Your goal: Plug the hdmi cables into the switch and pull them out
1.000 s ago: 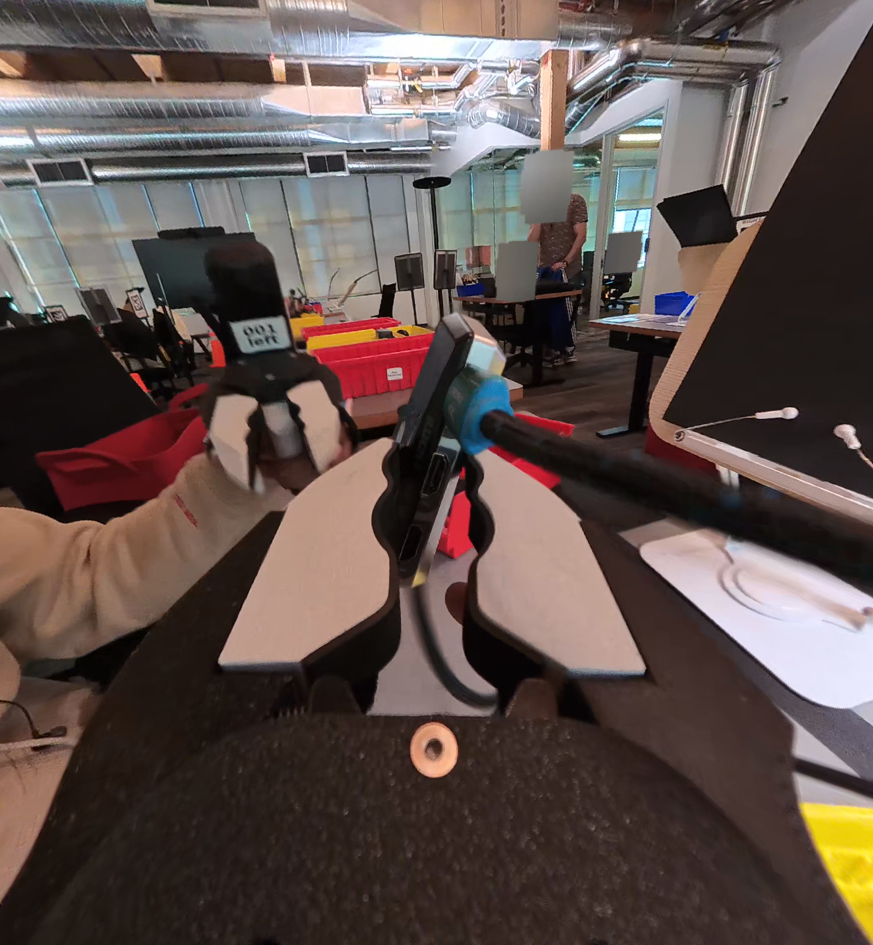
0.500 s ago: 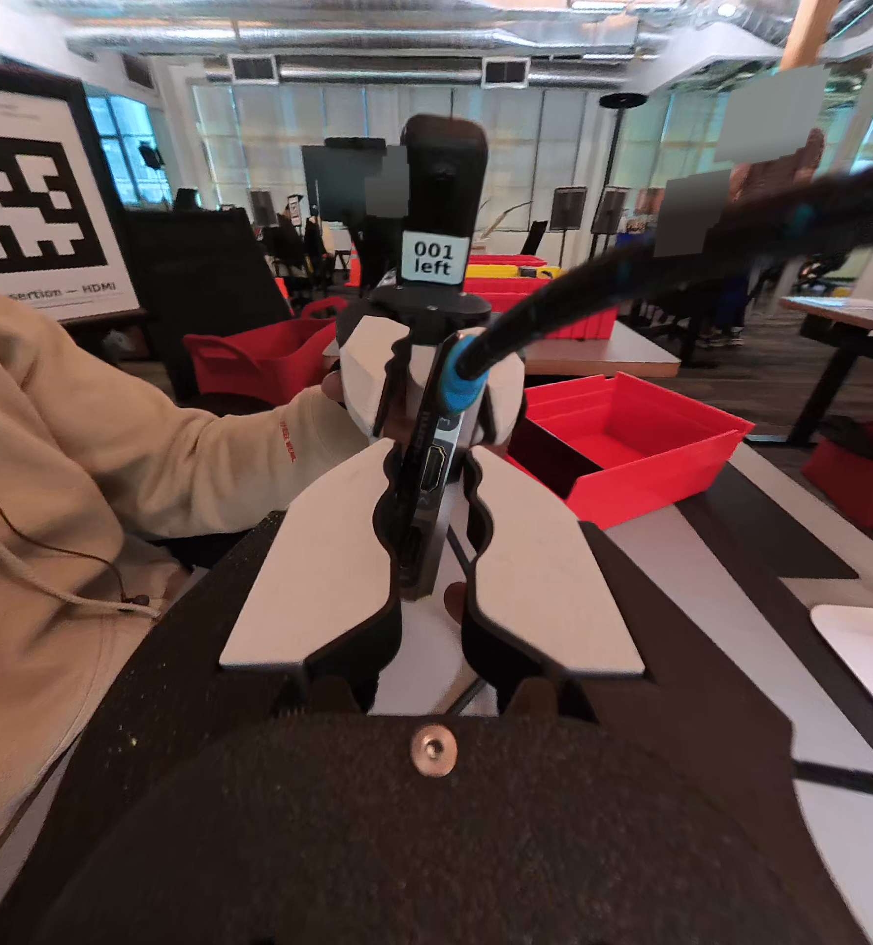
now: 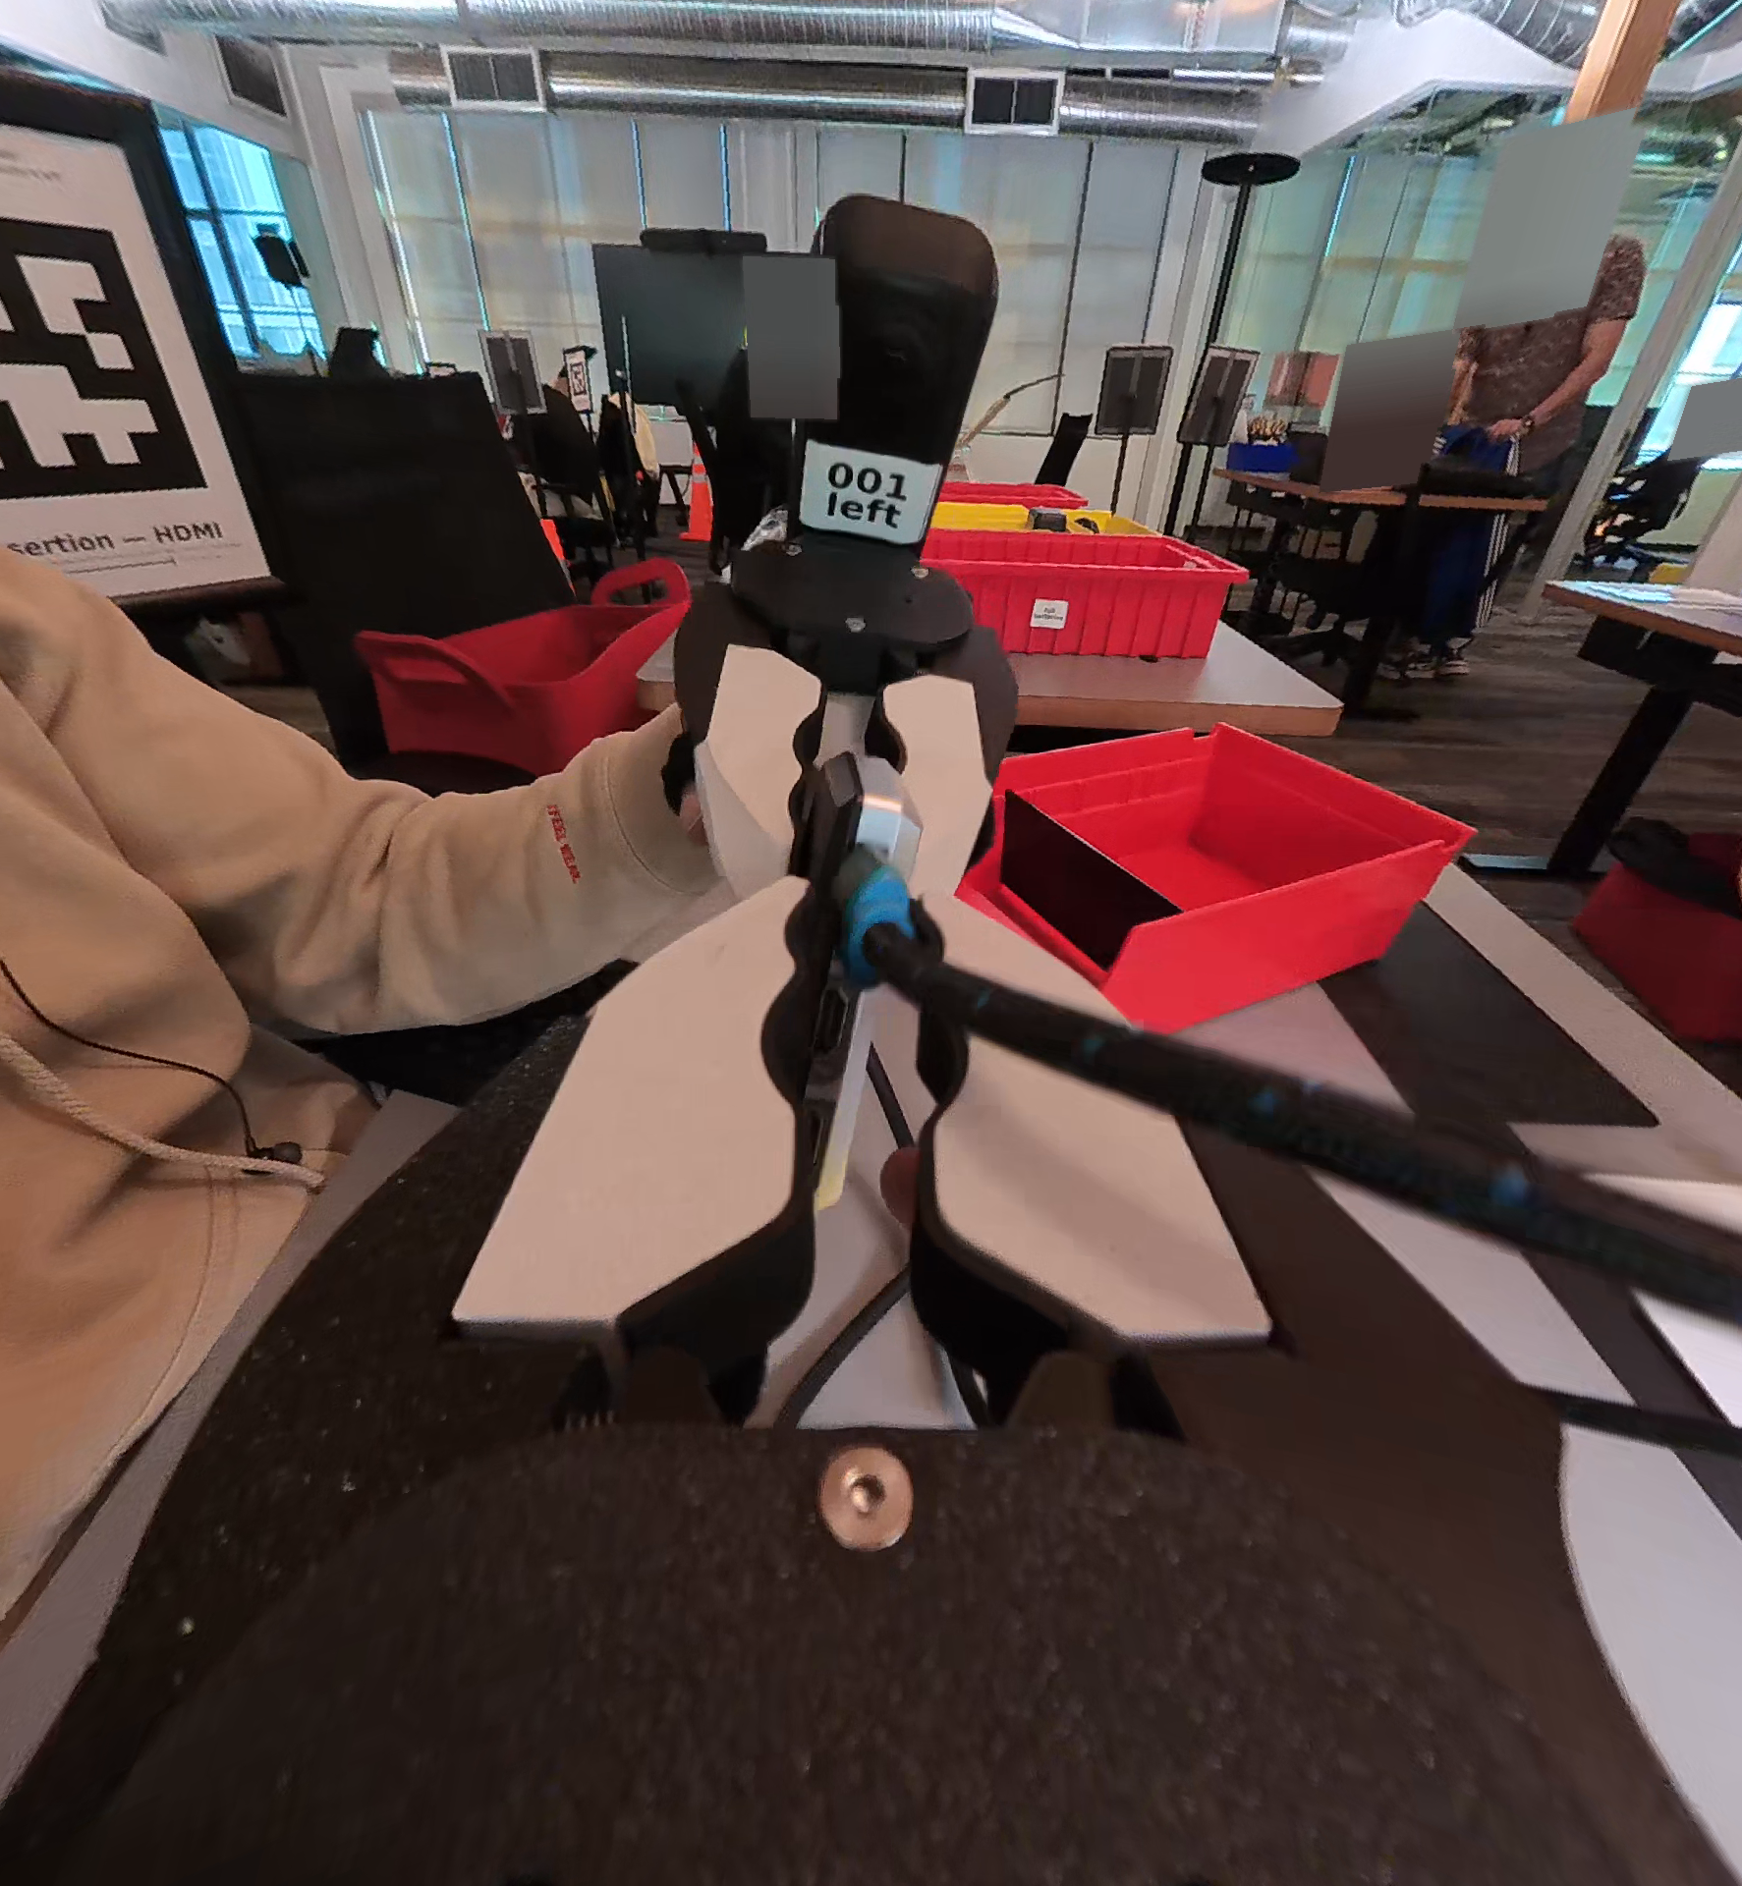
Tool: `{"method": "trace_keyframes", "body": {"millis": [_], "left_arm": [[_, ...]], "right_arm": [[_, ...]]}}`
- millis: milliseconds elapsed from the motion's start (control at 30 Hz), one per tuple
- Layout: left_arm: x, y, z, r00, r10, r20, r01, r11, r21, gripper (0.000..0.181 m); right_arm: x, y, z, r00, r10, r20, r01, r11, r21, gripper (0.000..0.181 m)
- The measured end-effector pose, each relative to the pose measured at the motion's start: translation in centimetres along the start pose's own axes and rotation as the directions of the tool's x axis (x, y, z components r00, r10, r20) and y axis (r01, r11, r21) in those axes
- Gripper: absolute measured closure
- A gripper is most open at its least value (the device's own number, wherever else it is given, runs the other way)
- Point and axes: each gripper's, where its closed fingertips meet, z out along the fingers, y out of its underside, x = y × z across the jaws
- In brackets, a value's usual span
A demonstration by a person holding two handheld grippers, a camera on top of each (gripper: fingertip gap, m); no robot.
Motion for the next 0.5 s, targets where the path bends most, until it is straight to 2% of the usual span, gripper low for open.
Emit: {"method": "trace_keyframes", "body": {"millis": [500], "left_arm": [[0.21,-0.27,0.34,0.997,0.070,0.021,-0.071,0.997,0.022,0.159]], "right_arm": [[-0.53,0.05,0.41,0.998,0.020,0.052,-0.021,1.000,0.017,0.170]]}}
